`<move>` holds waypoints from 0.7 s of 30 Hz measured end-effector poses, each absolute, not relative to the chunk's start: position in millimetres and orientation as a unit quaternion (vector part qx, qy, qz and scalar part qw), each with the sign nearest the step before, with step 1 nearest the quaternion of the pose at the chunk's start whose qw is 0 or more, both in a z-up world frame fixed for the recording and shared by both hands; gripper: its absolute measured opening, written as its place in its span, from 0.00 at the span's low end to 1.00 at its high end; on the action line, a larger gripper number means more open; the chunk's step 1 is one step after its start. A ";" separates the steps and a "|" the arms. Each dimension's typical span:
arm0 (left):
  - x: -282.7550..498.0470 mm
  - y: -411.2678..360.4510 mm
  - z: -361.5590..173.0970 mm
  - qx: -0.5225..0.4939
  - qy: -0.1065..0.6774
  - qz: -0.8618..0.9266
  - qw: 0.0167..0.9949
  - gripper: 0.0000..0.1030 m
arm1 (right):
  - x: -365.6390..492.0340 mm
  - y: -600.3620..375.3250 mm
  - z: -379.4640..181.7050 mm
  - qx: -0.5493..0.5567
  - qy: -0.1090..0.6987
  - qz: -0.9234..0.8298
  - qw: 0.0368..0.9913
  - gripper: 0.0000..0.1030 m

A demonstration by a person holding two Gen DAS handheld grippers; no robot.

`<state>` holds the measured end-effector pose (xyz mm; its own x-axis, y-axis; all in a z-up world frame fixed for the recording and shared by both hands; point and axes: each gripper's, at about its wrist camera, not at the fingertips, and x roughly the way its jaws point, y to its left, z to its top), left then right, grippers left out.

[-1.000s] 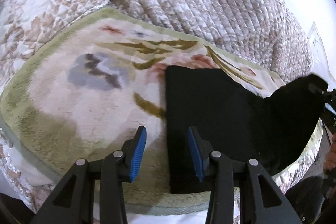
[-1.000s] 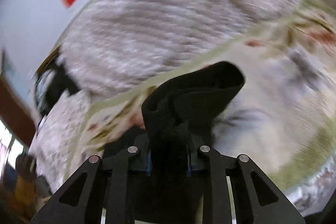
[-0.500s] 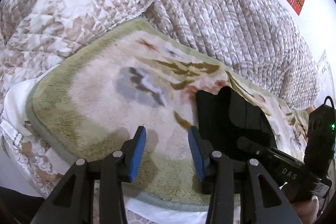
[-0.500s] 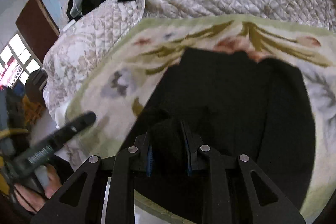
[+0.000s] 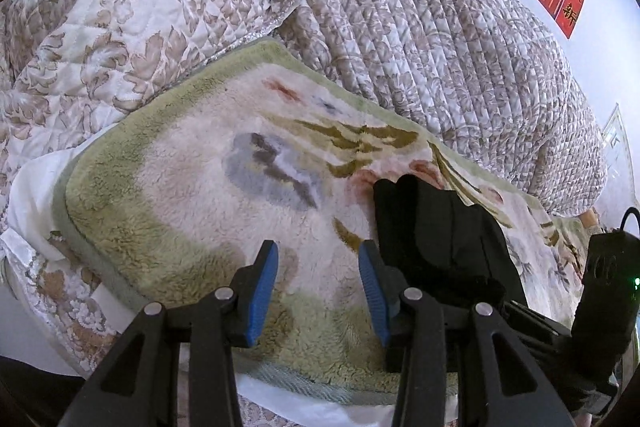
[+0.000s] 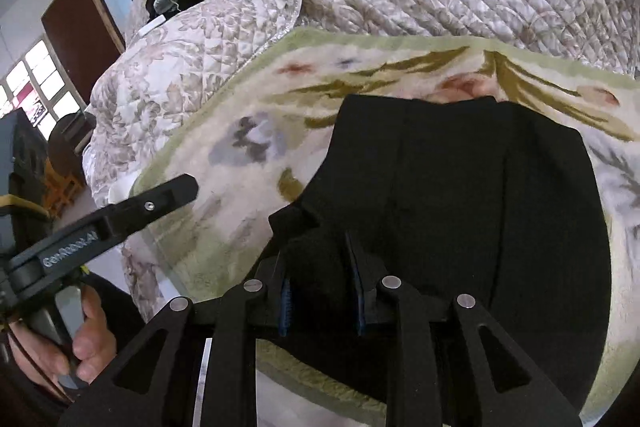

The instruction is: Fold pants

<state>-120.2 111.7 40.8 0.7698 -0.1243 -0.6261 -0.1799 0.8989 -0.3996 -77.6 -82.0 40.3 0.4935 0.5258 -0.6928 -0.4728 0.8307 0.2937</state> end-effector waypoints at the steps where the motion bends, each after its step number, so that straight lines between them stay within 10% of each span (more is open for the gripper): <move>1: -120.2 111.6 41.1 -0.225 0.339 0.014 0.913 0.43 | -79.1 -82.0 39.9 0.027 0.411 0.292 0.863 0.22; 10: -115.3 104.7 43.2 -0.210 0.342 0.017 0.916 0.43 | -83.3 -87.1 39.9 0.035 0.398 0.332 0.854 0.44; 21: -106.4 95.1 50.6 -0.192 0.342 0.008 0.920 0.44 | -91.9 -162.3 62.1 0.075 0.358 0.276 0.889 0.38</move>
